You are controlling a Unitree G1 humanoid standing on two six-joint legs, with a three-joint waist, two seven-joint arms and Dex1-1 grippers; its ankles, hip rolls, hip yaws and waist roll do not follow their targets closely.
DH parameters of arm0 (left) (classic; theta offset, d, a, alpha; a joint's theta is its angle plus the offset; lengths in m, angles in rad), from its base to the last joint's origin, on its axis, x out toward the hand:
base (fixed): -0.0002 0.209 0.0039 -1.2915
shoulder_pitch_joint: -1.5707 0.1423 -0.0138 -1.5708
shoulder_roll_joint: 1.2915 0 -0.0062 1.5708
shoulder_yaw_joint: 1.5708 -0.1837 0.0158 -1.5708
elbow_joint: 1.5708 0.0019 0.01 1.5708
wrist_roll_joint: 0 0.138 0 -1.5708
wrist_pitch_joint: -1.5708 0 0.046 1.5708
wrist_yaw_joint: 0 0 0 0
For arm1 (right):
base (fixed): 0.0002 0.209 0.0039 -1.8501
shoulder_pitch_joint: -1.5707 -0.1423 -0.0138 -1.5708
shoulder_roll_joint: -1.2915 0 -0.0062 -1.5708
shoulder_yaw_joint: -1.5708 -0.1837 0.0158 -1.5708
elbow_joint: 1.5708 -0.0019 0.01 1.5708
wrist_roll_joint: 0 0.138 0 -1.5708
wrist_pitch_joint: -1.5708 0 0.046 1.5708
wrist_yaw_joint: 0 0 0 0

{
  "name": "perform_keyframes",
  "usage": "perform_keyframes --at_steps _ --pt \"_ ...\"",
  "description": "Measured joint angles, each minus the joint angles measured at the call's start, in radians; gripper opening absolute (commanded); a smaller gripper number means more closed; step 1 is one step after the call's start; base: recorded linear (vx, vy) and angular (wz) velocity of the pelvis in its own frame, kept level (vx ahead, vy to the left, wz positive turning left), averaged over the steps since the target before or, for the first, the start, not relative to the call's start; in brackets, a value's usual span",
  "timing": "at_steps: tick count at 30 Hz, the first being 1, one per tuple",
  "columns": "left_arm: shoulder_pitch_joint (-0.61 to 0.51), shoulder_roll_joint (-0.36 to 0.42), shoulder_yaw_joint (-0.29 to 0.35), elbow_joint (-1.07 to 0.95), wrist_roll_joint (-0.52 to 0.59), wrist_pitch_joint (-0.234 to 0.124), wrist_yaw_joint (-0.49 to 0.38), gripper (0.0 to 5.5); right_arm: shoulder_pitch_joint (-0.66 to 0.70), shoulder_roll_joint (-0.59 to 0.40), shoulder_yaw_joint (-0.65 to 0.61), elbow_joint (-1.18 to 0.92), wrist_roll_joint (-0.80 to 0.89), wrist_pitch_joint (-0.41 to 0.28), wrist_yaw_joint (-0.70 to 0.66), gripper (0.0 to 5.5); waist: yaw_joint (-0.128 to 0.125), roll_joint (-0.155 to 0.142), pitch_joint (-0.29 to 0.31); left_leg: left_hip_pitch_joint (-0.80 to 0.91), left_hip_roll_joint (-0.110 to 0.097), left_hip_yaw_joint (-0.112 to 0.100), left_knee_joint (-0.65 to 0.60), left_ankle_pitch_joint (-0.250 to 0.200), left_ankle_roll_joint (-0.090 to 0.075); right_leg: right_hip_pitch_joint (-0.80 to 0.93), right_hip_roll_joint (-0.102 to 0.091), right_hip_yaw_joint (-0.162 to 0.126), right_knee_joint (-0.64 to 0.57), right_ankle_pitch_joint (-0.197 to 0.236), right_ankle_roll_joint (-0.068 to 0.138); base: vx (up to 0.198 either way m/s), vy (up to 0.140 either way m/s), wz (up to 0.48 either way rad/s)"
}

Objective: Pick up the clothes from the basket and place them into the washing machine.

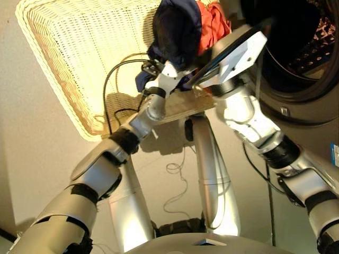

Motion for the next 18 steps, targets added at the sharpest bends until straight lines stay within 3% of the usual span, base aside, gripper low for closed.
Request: perform_keyframes --at_steps 6,12,15,18 --pt "0.173 0.097 0.122 -0.268 0.008 -0.043 -0.001 0.00 0.108 -0.011 -0.081 0.007 -0.002 -0.004 -0.032 5.50 0.050 0.006 0.000 0.048 -0.006 -0.017 -0.026 0.004 -0.008 0.051 -0.017 -0.024 -0.004 -0.020 -0.008 0.000 0.000 0.000" --pt "0.324 0.177 0.209 -0.446 0.020 -0.080 -0.001 0.00 0.201 -0.036 -0.158 0.009 0.022 -0.018 -0.045 5.50 0.076 0.010 -0.001 0.076 -0.019 -0.024 -0.052 0.009 -0.009 0.078 -0.031 -0.032 -0.011 -0.030 -0.009 0.003 0.001 0.032" --pt "0.352 0.206 0.233 -0.497 0.017 -0.096 -0.018 0.00 0.206 -0.060 -0.156 0.017 0.023 -0.020 -0.035 5.50 0.083 0.013 0.001 0.078 -0.024 -0.034 -0.054 0.012 -0.011 0.084 -0.037 -0.041 -0.006 -0.028 -0.018 -0.029 -0.009 0.032" --pt "0.346 0.219 0.248 -0.559 -0.002 -0.112 -0.028 0.00 0.210 -0.122 -0.138 0.007 0.043 -0.019 0.020 5.50 0.096 0.015 0.002 0.075 -0.031 -0.042 -0.056 0.014 -0.011 0.086 -0.040 -0.047 -0.007 -0.036 -0.013 -0.061 -0.012 0.052"
